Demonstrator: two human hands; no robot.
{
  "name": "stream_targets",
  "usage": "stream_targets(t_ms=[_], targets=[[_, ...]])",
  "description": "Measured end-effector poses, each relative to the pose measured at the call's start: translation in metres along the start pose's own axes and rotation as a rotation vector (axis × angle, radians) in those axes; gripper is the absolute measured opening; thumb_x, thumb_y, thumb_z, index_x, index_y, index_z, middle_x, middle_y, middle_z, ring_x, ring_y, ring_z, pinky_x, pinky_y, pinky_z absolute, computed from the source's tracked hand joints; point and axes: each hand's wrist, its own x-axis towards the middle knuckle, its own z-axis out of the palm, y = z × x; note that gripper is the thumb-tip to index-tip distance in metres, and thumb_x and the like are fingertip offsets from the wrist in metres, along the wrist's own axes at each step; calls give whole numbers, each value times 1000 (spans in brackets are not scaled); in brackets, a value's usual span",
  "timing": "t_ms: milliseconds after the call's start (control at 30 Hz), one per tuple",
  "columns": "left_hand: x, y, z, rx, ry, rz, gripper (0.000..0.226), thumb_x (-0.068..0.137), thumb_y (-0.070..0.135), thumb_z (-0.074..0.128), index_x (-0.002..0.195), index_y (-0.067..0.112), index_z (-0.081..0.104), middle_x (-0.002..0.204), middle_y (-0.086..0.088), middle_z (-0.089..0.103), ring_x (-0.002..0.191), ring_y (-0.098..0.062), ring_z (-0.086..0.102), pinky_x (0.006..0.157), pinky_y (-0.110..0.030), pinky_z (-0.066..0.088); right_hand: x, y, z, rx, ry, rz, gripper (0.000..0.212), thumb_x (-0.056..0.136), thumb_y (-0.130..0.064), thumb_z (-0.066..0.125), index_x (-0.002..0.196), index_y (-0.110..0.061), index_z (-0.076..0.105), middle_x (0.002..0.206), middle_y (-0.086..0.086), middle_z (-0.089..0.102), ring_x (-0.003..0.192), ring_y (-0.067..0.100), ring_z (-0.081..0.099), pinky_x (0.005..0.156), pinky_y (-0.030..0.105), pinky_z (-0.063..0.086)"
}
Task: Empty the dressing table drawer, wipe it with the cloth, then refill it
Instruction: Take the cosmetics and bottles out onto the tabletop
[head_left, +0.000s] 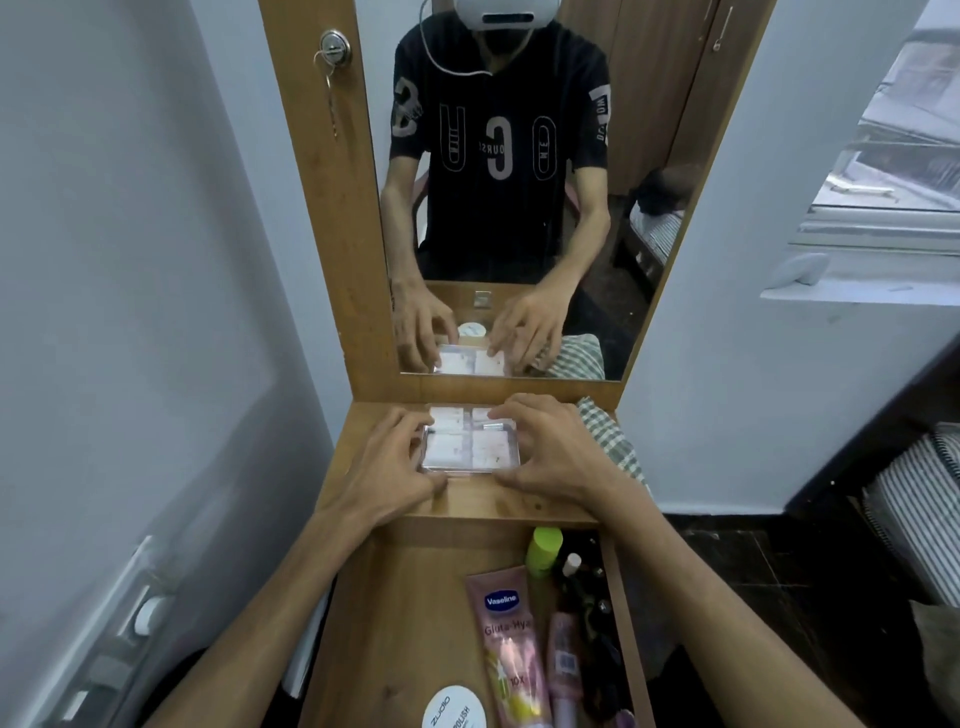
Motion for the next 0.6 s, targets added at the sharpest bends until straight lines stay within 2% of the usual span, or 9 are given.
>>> stream_targets(t_ms=[100, 167, 400, 533, 600], targets=[[3, 7, 7, -45, 37, -33, 61, 76, 27, 85, 132, 22, 60, 123, 7, 54, 107, -12, 55, 89, -24, 46, 2, 1, 3, -83, 46, 8, 45, 84, -39, 76, 127, -28, 69, 139, -5, 64, 128, 17, 54, 110, 39, 33], [7, 13, 11, -73, 64, -34, 58, 74, 25, 86, 128, 22, 63, 118, 7, 55, 101, -14, 58, 88, -28, 51, 3, 3, 4, -101, 48, 34, 37, 84, -39, 75, 119, -27, 73, 132, -5, 68, 122, 17, 57, 106, 39, 36], [10, 19, 21, -80, 95, -12, 54, 74, 28, 86, 125, 22, 67, 116, 7, 58, 97, -11, 57, 86, -26, 52, -2, 11, 5, -149, 74, 73, 38, 80, -39, 74, 114, -23, 76, 128, -3, 70, 117, 21, 60, 105, 44, 39], [7, 21, 21, -91, 109, 6, 56, 75, 28, 85, 127, 19, 67, 119, 4, 63, 101, -13, 59, 92, -35, 55, -4, 9, 4, -182, 89, 77, 37, 78, -38, 73, 112, -23, 77, 118, -3, 74, 109, 22, 61, 99, 44, 40], [4, 22, 18, -92, 96, 7, 59, 76, 27, 85, 131, 18, 66, 125, 1, 65, 106, -14, 60, 95, -38, 56, -8, 5, 4, -177, 93, 78, 40, 79, -36, 73, 115, -22, 76, 123, -1, 73, 112, 24, 61, 101, 45, 40]])
